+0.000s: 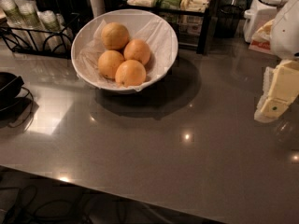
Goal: Pick orange from white bowl
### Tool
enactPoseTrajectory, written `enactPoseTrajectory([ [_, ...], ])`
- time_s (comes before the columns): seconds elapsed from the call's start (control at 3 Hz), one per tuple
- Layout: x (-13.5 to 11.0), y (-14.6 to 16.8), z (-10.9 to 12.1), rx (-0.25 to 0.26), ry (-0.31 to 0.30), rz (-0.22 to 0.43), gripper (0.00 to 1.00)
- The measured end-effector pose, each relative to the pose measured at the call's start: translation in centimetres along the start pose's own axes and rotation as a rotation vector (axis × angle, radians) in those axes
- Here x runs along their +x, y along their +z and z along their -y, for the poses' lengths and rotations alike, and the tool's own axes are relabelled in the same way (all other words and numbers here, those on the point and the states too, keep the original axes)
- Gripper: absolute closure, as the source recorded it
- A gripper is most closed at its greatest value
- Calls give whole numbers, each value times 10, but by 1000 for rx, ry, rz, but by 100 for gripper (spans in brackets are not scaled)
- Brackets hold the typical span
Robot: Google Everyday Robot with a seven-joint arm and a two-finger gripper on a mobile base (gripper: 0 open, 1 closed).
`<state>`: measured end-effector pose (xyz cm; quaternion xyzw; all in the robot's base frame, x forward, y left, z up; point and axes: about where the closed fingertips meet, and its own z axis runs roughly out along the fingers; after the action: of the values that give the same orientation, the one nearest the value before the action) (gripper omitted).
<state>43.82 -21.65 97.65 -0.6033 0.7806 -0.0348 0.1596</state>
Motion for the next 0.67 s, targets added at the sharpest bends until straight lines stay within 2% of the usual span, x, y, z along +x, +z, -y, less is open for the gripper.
enactPoseTrajectory([
  [0.33,0,0,0,0,0,0,0],
  [0.67,-25,3,5,12,-27,51,0],
])
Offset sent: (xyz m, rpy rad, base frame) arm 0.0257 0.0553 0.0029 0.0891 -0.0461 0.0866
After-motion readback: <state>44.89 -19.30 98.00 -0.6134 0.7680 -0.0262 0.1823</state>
